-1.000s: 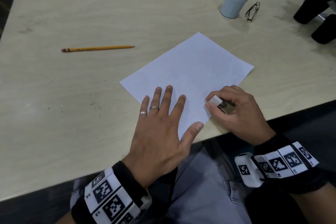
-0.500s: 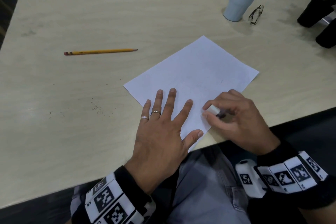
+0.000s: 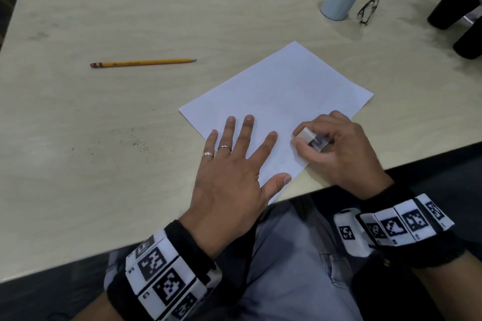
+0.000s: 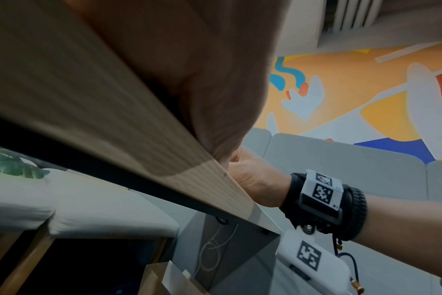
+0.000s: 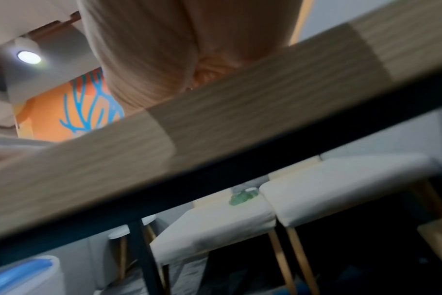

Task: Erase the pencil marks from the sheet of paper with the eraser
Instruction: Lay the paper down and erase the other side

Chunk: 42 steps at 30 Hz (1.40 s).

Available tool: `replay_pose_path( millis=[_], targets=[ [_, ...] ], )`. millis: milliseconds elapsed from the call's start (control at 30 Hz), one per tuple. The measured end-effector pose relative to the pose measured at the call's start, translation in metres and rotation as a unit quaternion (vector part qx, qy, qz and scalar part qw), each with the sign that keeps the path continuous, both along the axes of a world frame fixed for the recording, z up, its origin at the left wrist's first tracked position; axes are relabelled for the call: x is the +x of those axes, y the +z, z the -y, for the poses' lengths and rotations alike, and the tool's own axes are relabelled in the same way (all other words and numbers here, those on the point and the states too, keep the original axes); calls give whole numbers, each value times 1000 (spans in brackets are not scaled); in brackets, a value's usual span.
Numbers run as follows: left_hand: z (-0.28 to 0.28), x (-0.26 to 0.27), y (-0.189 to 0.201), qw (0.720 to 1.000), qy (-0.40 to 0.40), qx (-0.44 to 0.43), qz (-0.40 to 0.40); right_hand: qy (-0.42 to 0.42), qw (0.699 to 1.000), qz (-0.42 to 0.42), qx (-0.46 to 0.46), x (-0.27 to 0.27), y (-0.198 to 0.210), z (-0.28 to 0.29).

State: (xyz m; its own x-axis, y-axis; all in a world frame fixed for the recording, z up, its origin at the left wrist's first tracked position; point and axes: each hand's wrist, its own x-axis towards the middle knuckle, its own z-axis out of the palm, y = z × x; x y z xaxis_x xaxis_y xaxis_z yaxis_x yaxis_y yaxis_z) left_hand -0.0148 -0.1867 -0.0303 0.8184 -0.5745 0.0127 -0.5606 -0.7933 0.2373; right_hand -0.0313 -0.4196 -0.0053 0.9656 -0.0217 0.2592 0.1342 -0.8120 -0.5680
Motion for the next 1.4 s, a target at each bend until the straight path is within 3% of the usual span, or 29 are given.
replay_pose_path(
  millis=[200,367,500,667,733,833,967,1133,1267,1400],
  targets=[
    [0,0,0,1000,3,-8,0,62,997,-3,-47,-10,-1,-22],
    [1,1,3,1000,1,-5,-2,-7,999,-4,-42,1,0,-4],
    [0,0,5,1000,3,-19,-8,61,997,-13,-53,-9,0,-20],
    [0,1,4,1000,4,-23,-14,-26,998,19,-52,3,-2,-2],
    [0,1,4,1000,2,-17,-17,-20,1000,13,-6,-3,0,-11],
    [1,2,3,1000,4,-16,-14,28,999,9,-21,-10,-3,-27],
    [2,0,4,1000,5,-1,-7,-37,998,29,-31,3,-1,-3],
    [1,0,4,1000,11,3,-7,67,996,16,-54,-12,-3,-31],
    [2,1,3,1000,7,-1,-12,-15,999,26,-41,3,0,-4],
    [1,1,4,1000,10,-3,-13,52,998,10,-31,-8,1,-26]
  ],
)
